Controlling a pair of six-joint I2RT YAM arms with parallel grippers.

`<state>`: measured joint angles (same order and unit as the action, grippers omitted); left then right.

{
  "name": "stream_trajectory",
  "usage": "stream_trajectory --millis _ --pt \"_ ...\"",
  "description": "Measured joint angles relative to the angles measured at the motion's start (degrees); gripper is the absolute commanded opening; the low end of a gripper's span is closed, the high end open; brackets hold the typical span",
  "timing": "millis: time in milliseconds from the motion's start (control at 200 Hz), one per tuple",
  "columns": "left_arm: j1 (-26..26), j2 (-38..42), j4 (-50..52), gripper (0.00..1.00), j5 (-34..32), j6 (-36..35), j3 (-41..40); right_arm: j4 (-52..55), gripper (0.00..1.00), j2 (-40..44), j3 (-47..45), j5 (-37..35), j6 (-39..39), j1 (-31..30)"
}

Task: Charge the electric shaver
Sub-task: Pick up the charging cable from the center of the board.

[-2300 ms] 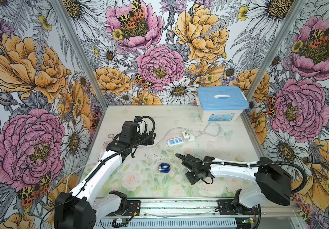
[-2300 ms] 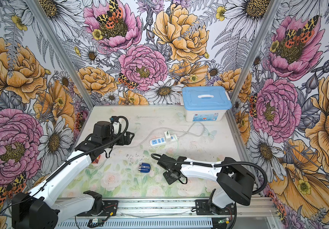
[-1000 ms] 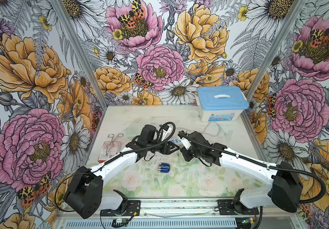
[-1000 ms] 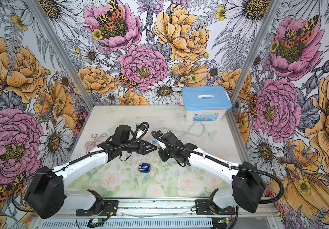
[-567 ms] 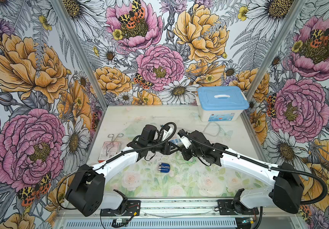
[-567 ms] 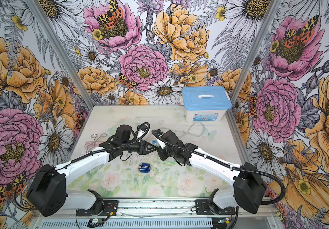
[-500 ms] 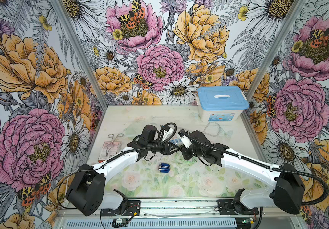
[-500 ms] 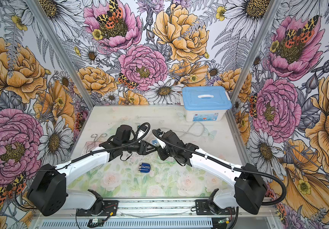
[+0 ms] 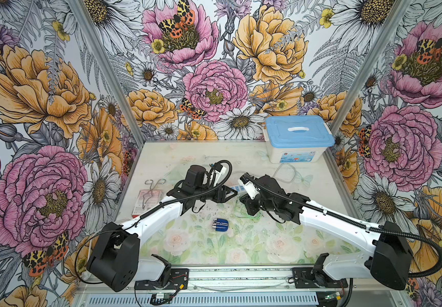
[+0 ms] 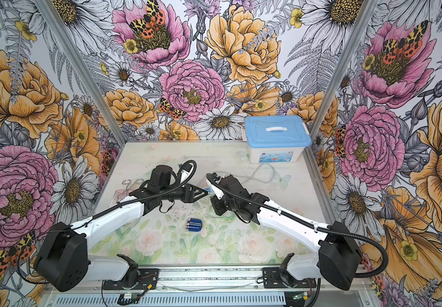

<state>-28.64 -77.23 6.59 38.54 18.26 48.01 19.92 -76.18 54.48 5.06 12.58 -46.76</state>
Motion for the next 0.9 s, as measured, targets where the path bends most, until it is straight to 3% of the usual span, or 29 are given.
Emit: stream_trajectory --millis 901 --pt "-0.4 -1.5 -5.2 0.25 5.0 1.1 0.0 -1.8 0.0 0.0 0.0 0.3 0.0 0.0"
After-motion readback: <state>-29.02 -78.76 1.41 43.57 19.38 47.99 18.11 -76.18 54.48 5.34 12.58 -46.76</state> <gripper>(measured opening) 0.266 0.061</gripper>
